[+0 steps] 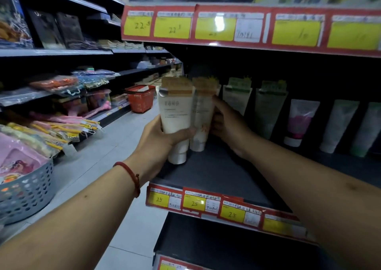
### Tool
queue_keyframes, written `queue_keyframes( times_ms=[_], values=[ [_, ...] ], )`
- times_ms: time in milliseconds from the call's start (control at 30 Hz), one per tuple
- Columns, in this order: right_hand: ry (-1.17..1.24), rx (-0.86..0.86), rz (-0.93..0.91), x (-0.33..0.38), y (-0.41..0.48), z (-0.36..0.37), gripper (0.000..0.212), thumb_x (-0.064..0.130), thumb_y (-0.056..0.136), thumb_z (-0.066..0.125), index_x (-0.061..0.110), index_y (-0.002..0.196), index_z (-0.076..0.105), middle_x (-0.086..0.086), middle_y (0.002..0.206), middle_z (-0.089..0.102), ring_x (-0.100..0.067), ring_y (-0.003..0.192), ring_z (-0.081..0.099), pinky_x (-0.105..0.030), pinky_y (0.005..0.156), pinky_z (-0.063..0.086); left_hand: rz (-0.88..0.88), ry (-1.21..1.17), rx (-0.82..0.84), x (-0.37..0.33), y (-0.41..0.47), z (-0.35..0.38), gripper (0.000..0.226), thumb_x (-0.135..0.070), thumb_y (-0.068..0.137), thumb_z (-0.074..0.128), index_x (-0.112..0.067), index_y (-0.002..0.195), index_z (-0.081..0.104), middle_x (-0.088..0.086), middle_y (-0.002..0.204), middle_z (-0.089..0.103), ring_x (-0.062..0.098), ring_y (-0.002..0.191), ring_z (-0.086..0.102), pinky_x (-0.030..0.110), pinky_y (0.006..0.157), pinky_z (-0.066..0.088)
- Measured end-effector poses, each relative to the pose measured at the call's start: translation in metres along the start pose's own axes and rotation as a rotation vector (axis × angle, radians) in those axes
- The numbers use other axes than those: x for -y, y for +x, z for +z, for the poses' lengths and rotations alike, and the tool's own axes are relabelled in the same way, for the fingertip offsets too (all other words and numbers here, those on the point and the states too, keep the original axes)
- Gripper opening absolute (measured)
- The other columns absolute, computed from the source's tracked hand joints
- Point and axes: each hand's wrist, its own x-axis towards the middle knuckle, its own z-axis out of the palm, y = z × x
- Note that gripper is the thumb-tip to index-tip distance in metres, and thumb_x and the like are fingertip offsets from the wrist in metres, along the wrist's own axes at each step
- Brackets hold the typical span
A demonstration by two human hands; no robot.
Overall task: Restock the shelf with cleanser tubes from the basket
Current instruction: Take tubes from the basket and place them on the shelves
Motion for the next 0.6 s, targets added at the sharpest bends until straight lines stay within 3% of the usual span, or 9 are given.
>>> queue_keyframes(
  times_ms=[67,133,267,367,600],
  values=[
    [-0.03,0.018,0.032,0.003,-0.005,-0.016,0.051,0.066,0.097,0.045,0.026,0.116,0.07,-0.006,0.103,0.079,-0.025,0.097,0.075,-0.035,0.087,0.058,0.018,0.061,-0.06,0.0,0.002,0.002,0.042,-0.017,0.073,0.089,-0.015,0.11,0.069,-0.002,0.098,0.079,0.011,0.086,0.076,0.021,0.064,0.058],
    [-0.022,0.008,0.063,0.003,-0.011,-0.032,0.054,0.066,0.099,0.041,0.024,0.122,0.065,-0.008,0.106,0.078,-0.028,0.099,0.075,-0.039,0.091,0.058,0.046,0.139,-0.084,0.0,0.005,0.007,0.053,-0.025,0.065,0.092,-0.017,0.112,0.068,-0.004,0.101,0.078,0.01,0.09,0.075,0.025,0.07,0.061],
    [-0.01,-0.061,0.084,-0.002,-0.027,-0.056,0.055,0.058,0.104,0.038,0.012,0.117,0.065,-0.012,0.1,0.079,-0.032,0.095,0.075,-0.044,0.091,0.059,0.078,0.153,-0.035,0.006,0.012,0.026,0.053,-0.009,0.077,0.085,-0.019,0.121,0.058,-0.003,0.111,0.072,0.008,0.097,0.071,0.024,0.077,0.06],
    [0.015,-0.1,0.075,-0.006,-0.035,-0.059,0.051,0.052,0.106,0.038,0.01,0.107,0.067,-0.014,0.093,0.077,-0.027,0.077,0.073,-0.04,0.077,0.059,0.094,0.218,0.003,0.012,0.015,0.033,0.048,-0.007,0.076,0.082,-0.031,0.105,0.053,-0.005,0.105,0.067,0.004,0.093,0.066,0.025,0.077,0.055],
    [0.049,-0.118,0.057,-0.019,-0.044,-0.053,0.043,0.046,0.105,0.044,0.008,0.104,0.067,-0.012,0.079,0.074,-0.025,0.066,0.065,-0.035,0.062,0.055,0.029,0.298,-0.071,0.017,0.015,0.041,0.078,-0.042,0.052,0.081,-0.018,0.12,0.051,0.003,0.109,0.069,0.02,0.099,0.07,0.05,0.083,0.061]
  ],
)
